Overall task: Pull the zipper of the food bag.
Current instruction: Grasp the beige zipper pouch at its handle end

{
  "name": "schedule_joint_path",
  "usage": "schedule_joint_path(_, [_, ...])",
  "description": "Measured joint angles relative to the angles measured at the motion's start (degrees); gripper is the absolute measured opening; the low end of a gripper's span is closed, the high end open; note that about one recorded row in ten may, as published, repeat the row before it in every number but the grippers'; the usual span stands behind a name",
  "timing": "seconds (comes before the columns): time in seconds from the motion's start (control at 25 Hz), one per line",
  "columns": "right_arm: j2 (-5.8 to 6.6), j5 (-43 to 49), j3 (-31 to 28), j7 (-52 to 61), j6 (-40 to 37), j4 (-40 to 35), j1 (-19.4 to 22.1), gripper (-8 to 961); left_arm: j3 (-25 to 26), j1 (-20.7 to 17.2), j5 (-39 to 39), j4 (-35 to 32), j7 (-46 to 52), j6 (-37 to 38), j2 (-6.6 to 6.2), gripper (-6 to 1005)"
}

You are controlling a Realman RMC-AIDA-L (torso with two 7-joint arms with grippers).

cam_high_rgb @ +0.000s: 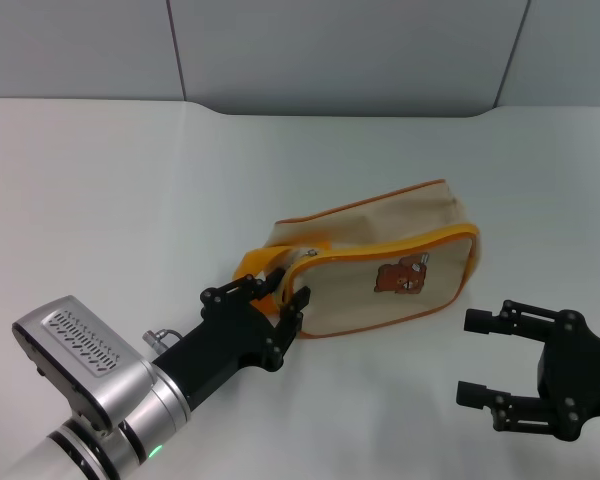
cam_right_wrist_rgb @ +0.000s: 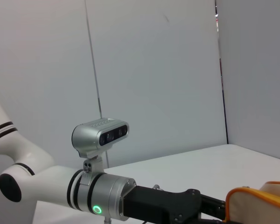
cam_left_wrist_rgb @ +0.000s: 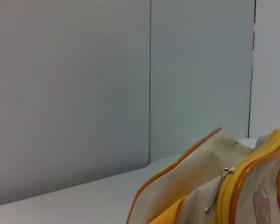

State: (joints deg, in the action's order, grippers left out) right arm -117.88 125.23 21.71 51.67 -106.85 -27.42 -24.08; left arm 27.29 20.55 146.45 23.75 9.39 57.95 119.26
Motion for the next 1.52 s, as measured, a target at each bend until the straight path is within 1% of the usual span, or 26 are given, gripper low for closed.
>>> schedule_joint_path(0.48, [-0.25,-1.4,-0.9,0.0,0.0,-0.1,0.9,762,0.1,0.0,0.0,-0.3,3.2,1.2,0.00,285])
schedule_joint_path(0.72, [-0.25,-1.7,-0.9,0.0,0.0,-0.2,1.1,763,0.0,-0.2,0.1,-0.6,3.2,4.6,-0.05,229])
schedule_joint_path(0.92, [-0.27,-4.5,-0.9,-1.1,0.8,0.0,1.6,763,0.1,-0.1,0.1,-1.7,3.7,6.3,-0.09,188])
schedule_joint_path(1.04, [-0.50,-6.9,-0.9,-1.5,1.9,0.1,2.2,763,-0.1,0.2,0.5,-2.1,4.1,7.6,-0.11,166])
schedule_joint_path(1.16, [-0.97,-10.6,-0.9,-1.6,3.8,0.1,2.9,763,-0.1,0.6,0.9,-2.6,4.1,9.0,-0.31,138])
schedule_joint_path(1.24, [-1.16,-13.3,-0.9,-1.6,5.3,0.1,3.4,763,-0.1,1.2,0.9,-4.1,4.1,10.6,-0.35,112])
schedule_joint_path(1.36, [-1.35,-18.3,-0.9,-2.9,6.8,1.1,4.2,763,-0.1,2.1,0.9,-7.5,4.0,15.0,-0.34,110])
schedule_joint_path(1.4, [-1.38,-20.1,-0.9,-4.0,6.9,1.9,4.6,763,-0.1,2.1,0.9,-7.5,4.0,15.0,-0.34,109])
schedule_joint_path(1.52, [-1.39,-27.1,-0.9,-9.0,7.1,5.3,5.7,763,0.0,3.1,1.6,-10.6,3.7,19.7,-0.55,107])
